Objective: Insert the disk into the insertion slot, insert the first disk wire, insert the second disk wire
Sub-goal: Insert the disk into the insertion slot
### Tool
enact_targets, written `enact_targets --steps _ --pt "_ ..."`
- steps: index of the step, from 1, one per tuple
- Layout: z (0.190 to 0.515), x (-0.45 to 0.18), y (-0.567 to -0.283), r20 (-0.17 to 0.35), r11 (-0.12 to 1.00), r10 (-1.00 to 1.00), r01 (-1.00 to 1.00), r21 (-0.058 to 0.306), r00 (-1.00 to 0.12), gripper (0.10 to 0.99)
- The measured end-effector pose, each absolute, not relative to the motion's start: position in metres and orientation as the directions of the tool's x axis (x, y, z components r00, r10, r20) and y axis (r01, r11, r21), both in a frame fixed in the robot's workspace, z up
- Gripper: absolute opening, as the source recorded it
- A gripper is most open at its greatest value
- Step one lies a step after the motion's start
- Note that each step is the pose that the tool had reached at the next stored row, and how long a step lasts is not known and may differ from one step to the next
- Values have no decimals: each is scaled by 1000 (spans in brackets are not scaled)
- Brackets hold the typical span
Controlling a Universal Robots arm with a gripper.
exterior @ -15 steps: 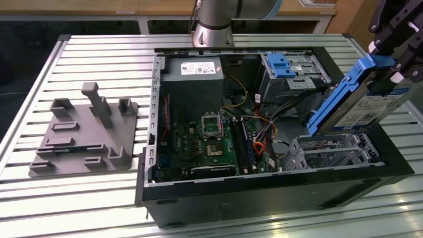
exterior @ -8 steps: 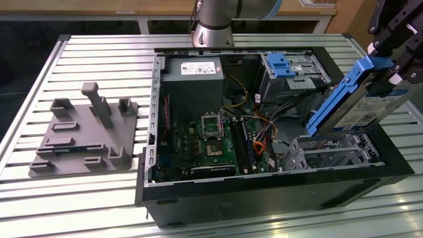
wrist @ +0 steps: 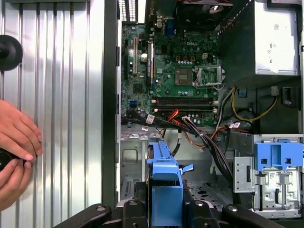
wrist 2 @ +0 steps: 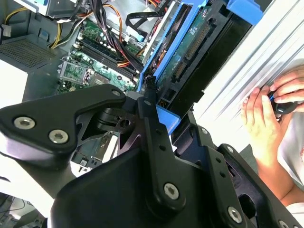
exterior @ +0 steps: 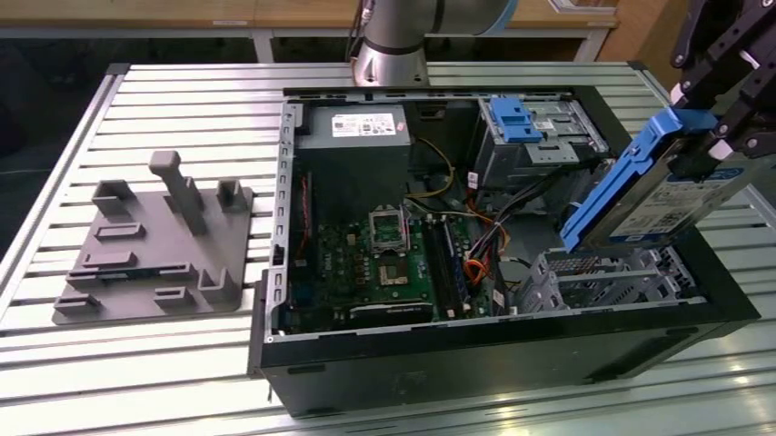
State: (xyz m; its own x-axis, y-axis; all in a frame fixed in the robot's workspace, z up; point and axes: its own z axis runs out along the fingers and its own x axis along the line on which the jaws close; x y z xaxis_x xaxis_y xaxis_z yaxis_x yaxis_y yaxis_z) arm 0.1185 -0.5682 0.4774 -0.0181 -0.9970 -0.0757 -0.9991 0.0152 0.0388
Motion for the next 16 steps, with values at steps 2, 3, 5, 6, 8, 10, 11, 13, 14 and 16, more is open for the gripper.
enact_targets --steps 2,3,5,6,8,10,11,13,14,16 --pt "476 119 -568 -76 15 -997 -999 39 -18 361" --pt "476 119 -568 -76 15 -997 -999 39 -18 361" --pt "475 119 -568 -76 15 -997 -999 39 -18 361" --pt "474 119 -568 -76 15 -997 -999 39 -18 361" --pt "473 119 -568 -76 15 -997 -999 39 -18 361" --pt "471 119 -568 -76 15 -997 -999 39 -18 361" --pt "471 119 -568 -76 15 -997 -999 39 -18 361" --pt "470 119 -568 -76 15 -997 -999 39 -18 361" --pt "469 119 -568 -76 15 -997 -999 39 -18 361" --pt "468 119 -568 -76 14 -997 -999 39 -17 361"
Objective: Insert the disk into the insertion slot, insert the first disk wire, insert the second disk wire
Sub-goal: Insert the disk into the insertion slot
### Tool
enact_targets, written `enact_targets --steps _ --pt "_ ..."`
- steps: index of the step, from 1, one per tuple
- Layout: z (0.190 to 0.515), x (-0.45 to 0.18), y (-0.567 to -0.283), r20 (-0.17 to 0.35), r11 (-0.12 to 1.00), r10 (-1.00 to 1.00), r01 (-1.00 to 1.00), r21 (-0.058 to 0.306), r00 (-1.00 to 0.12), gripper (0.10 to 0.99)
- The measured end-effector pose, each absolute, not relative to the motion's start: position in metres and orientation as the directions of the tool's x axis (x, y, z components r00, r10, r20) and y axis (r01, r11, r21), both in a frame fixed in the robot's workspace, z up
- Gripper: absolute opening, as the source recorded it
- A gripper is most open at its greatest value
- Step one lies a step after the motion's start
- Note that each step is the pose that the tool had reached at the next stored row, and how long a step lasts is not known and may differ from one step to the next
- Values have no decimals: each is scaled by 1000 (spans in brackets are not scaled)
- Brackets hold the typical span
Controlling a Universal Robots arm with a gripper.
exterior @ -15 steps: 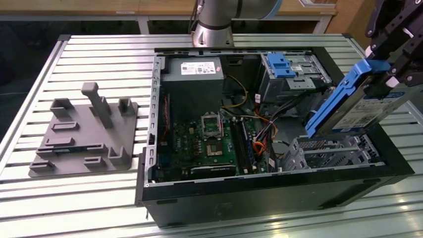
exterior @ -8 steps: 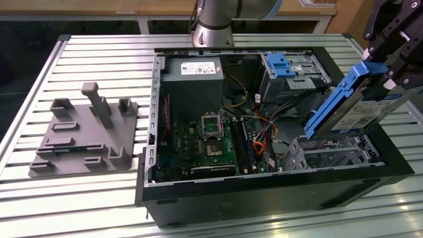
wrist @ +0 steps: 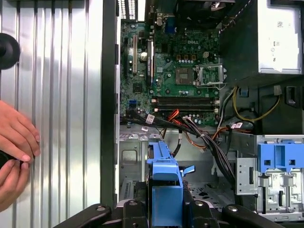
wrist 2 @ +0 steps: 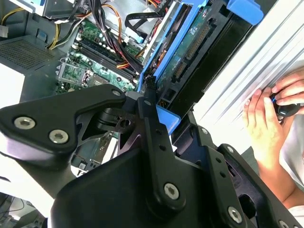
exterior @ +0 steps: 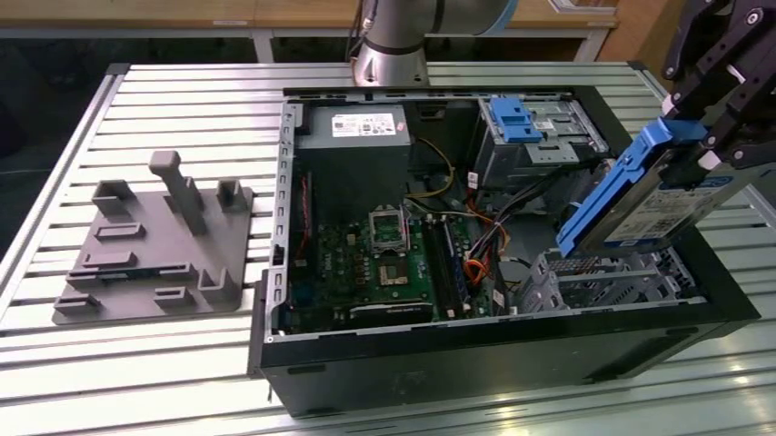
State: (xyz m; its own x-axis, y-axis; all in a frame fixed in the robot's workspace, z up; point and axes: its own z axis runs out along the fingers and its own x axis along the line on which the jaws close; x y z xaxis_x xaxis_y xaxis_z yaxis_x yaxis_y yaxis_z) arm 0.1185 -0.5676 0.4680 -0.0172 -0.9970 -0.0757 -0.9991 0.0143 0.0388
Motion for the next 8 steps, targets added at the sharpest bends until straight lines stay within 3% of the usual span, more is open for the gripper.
enact_targets --steps 8 --pt "463 119 -568 -76 11 -997 -999 39 -14 361"
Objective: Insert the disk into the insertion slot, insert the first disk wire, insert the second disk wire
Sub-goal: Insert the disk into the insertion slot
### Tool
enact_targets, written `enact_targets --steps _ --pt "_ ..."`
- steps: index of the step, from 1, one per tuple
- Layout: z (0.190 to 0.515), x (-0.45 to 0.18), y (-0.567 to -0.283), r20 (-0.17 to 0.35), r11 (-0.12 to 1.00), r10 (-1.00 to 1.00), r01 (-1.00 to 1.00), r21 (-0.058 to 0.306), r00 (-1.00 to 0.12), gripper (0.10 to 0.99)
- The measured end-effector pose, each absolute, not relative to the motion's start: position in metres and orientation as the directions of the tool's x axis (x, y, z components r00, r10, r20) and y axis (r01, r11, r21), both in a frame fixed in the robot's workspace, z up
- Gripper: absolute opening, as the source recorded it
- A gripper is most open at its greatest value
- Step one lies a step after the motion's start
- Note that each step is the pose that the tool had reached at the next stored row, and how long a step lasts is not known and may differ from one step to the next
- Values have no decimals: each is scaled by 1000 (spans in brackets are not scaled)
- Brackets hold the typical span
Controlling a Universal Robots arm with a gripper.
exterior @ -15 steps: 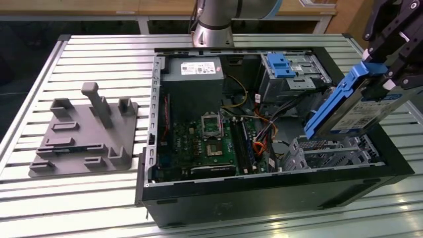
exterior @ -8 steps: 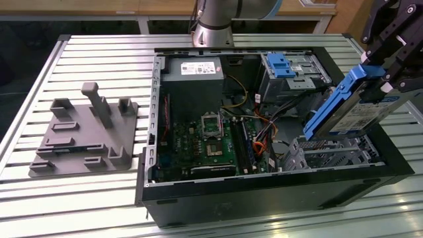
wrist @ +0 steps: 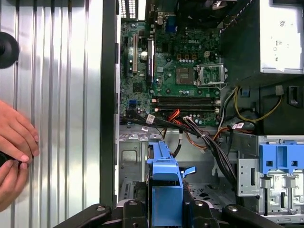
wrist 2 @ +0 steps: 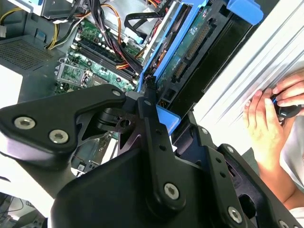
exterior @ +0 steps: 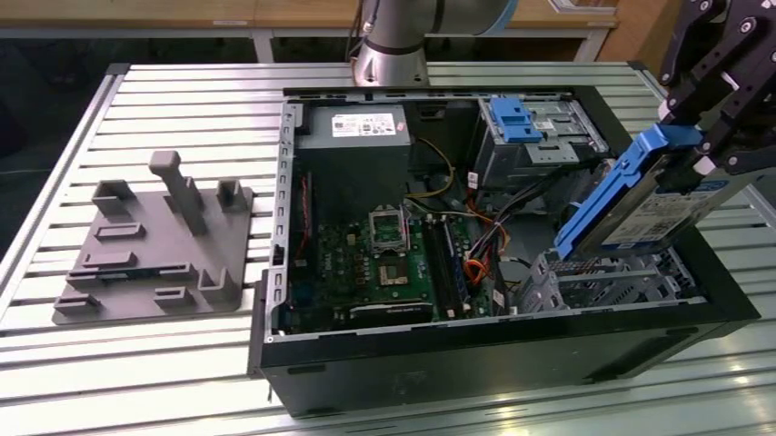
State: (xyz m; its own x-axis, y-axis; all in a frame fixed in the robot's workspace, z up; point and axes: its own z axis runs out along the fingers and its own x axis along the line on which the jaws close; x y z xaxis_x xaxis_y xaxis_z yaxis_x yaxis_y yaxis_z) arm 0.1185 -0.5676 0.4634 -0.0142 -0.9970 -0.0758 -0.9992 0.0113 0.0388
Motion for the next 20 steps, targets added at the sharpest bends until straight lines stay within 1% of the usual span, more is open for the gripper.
enact_targets --steps 20 --pt "455 119 -568 -76 10 -997 -999 39 -13 361"
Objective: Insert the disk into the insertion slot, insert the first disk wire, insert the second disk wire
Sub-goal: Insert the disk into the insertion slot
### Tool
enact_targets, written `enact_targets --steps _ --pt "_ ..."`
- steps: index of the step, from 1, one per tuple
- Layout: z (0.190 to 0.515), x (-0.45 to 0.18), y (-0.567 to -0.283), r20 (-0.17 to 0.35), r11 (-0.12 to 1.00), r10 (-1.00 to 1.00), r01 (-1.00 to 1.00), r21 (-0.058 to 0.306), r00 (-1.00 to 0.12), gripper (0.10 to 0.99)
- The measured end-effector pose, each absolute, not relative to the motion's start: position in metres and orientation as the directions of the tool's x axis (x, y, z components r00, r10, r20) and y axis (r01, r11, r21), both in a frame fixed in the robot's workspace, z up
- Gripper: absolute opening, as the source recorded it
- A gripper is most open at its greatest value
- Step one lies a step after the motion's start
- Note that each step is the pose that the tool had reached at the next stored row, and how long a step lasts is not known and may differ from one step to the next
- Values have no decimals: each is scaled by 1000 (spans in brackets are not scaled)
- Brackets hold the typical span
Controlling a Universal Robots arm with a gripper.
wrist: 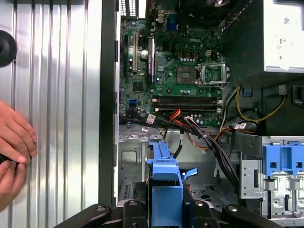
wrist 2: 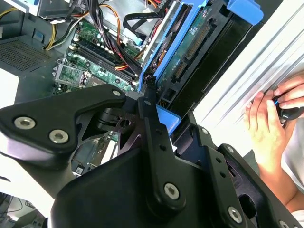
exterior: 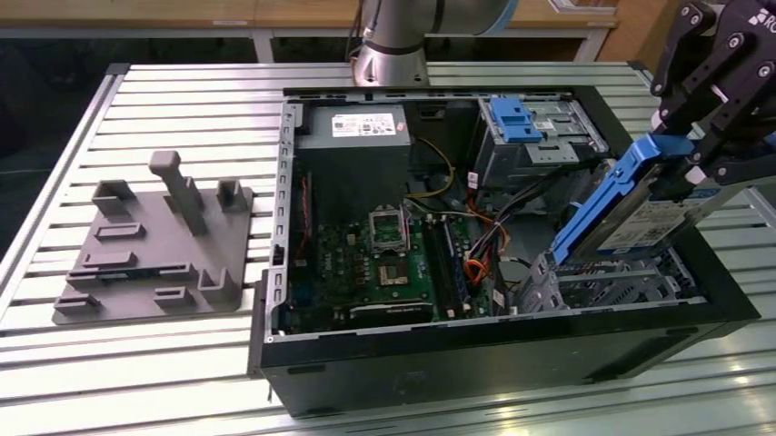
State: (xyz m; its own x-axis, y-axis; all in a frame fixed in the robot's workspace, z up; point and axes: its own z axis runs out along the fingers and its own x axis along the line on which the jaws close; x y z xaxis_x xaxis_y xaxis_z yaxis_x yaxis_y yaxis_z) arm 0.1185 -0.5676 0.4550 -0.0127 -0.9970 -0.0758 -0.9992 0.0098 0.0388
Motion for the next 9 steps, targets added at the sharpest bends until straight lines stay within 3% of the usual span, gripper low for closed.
enact_targets --steps 9 --pt "452 119 -568 -76 10 -997 -999 39 -13 361"
